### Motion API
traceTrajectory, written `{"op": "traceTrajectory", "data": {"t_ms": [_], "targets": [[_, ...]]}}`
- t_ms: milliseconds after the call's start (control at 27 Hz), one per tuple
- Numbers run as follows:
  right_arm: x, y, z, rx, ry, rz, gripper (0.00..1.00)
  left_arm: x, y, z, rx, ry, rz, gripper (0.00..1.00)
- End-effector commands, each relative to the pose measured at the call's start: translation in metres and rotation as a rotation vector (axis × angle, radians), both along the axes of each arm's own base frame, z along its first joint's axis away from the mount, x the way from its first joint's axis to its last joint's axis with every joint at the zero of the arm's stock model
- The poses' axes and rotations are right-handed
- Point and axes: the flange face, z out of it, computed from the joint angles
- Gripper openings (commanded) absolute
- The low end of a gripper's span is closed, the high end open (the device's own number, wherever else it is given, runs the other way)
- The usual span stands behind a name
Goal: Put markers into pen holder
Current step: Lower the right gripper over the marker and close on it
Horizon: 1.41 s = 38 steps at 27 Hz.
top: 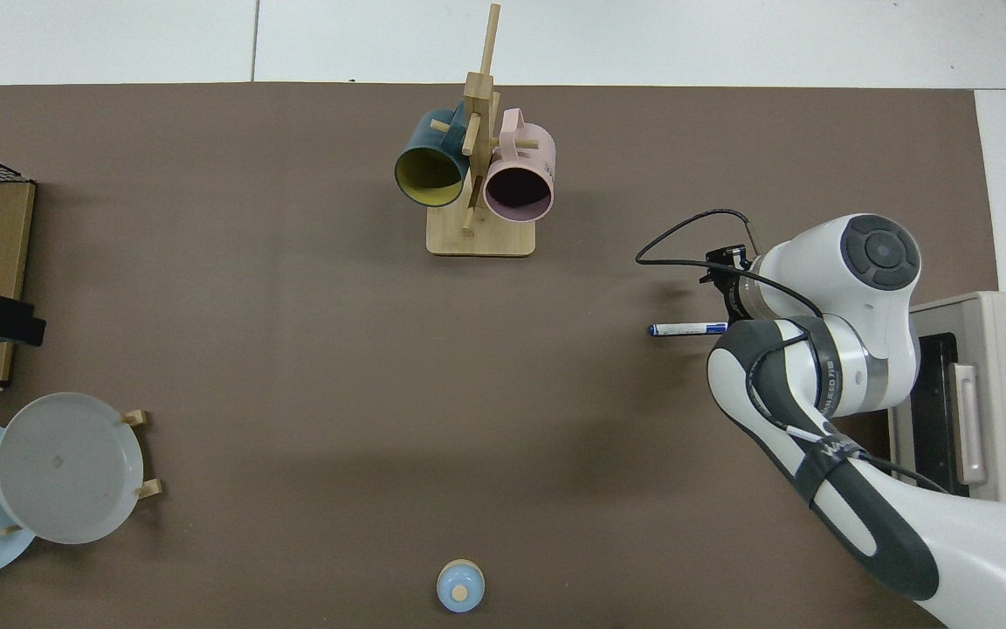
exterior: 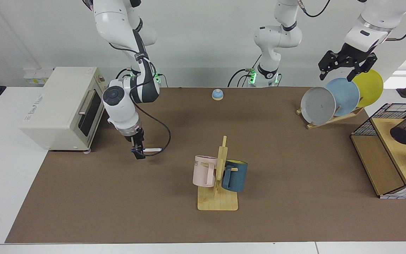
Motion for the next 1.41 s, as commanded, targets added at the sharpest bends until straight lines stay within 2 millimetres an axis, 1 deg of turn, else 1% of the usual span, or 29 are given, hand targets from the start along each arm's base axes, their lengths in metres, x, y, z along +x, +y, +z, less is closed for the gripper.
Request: {"op": "traceTrajectory", "data": {"t_ms": [0, 111, 185, 296, 407, 444, 592, 777, 851, 1257, 1331, 1368], "targets": [[-0.001, 0.001, -0.013, 0.013, -0.003, -0.042, 1.0, -0.007, -0.001, 0.001, 0.001, -0.001, -0.005, 1.0], [-0.001, 0.0, -0.015, 0.018, 0.003, -0.047, 1.0, -0.006, -0.002, 0.001, 0.001, -0.004, -0.008, 1.0], [-0.002, 0.005, -0.016, 0.024, 0.005, -0.043, 1.0, -0.006, -0.002, 0.002, 0.001, -0.009, -0.008, 1.0], [-0.005, 0.007, -0.021, 0.024, 0.014, -0.036, 1.0, -0.005, -0.002, 0.002, 0.001, -0.011, -0.008, 1.0], [-0.008, 0.007, -0.023, 0.025, 0.014, -0.035, 0.98, -0.005, -0.003, 0.001, 0.001, -0.009, -0.01, 1.0], [-0.009, 0.007, -0.026, 0.024, 0.02, -0.033, 0.96, -0.005, -0.003, 0.001, 0.001, -0.009, -0.01, 1.0], [-0.009, 0.007, -0.026, 0.025, 0.014, -0.034, 0.82, -0.005, -0.003, 0.001, 0.001, -0.009, -0.01, 1.0], [-0.009, 0.005, -0.026, 0.024, 0.013, -0.034, 0.6, -0.006, -0.005, 0.002, 0.001, -0.011, -0.013, 1.0], [-0.009, 0.005, -0.026, 0.024, 0.014, -0.032, 0.53, -0.005, -0.005, 0.001, 0.001, -0.009, -0.013, 1.0], [-0.009, 0.003, -0.026, 0.024, 0.013, -0.012, 0.3, -0.006, -0.005, 0.001, 0.001, -0.006, -0.01, 1.0], [-0.009, 0.004, -0.027, 0.024, 0.014, -0.014, 0.2, -0.006, -0.004, 0.001, 0.0, -0.008, -0.011, 1.0], [-0.009, 0.005, -0.026, 0.024, 0.013, -0.012, 0.19, -0.006, -0.004, 0.001, 0.0, -0.009, -0.011, 1.0]]}}
